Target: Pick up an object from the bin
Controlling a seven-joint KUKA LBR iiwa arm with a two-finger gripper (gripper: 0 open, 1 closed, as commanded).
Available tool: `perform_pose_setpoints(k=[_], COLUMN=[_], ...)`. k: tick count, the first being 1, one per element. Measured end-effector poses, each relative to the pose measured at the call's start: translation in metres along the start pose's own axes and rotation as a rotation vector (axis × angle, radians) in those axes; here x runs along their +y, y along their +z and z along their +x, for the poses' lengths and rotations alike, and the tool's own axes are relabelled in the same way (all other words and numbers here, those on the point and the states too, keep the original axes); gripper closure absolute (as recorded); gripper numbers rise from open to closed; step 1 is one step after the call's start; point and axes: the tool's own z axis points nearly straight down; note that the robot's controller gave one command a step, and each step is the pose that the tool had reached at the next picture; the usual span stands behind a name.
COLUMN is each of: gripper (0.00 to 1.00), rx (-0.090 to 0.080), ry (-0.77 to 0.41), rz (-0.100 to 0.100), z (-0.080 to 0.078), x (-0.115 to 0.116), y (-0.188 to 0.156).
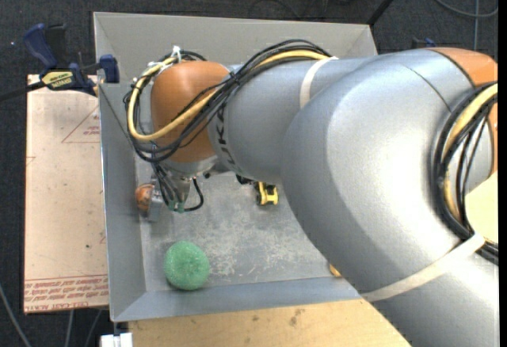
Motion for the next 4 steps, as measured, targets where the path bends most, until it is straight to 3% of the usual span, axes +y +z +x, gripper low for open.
perform_pose_setpoints(k=[4], gripper=[1.00], rx=[0.000], ry=[0.000], rz=[0.000], z=[0.000], x=[0.000], y=[-0.044])
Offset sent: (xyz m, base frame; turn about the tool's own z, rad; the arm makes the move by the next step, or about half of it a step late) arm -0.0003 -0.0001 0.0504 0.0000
